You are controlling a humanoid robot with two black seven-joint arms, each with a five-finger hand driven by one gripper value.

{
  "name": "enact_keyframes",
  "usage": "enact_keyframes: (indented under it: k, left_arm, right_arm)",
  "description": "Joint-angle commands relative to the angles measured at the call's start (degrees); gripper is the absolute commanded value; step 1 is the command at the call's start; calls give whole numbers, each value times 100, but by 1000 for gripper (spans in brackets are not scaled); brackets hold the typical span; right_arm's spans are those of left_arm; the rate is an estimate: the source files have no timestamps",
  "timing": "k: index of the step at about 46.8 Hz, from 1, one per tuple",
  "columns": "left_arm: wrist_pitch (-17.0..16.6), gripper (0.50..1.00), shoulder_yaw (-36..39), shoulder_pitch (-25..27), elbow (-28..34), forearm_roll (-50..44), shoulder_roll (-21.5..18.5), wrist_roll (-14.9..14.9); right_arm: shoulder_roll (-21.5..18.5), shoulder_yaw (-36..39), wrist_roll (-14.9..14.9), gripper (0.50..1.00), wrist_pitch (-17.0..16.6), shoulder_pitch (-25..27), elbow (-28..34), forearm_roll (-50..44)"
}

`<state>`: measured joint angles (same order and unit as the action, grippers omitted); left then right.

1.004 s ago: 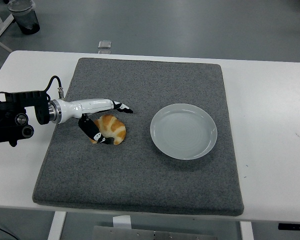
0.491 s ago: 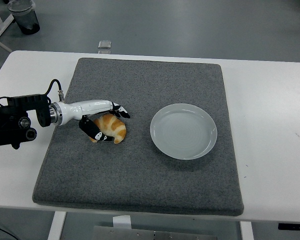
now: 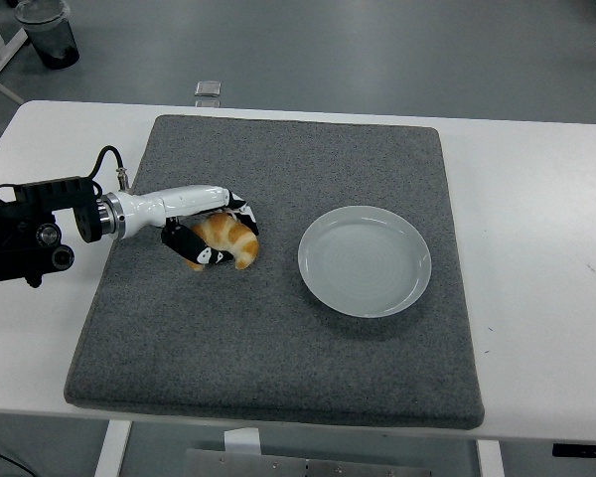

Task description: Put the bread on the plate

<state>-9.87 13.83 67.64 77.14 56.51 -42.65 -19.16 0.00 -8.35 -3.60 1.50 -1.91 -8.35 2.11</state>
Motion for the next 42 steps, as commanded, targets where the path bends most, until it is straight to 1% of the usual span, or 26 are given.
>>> enact_keyframes:
  k: [1,11,16,20,28,35,42]
  left_arm:
    - [12,500,-64,-6,-24,-17,-24,0]
    - [-6,500,-152,-23,-41,-35,-130,-9]
    - [-6,500,-293,-15,-59,0,-270,-114]
    - [3,500,-372,21,-103,9,-341,-132]
    - [47,500,-346,503,-129,62,-630,-132]
    - [117,500,-346,943,-243,413,-824,-140]
    - [407,500,-372,1409,-393,466,-851,-140]
  right_arm:
    - [0,0,0,932,0,-2,0,0]
    - [0,-9,0,930,0,6,0,0]
    - [0,-9,0,930,0,6,0,0]
    - [0,-9,0,930,0,6,0,0]
    - [0,-9,0,932,0,6,0,0]
    - [0,-9,0,930,0,6,0,0]
    - [0,-9,0,930,0,-2,0,0]
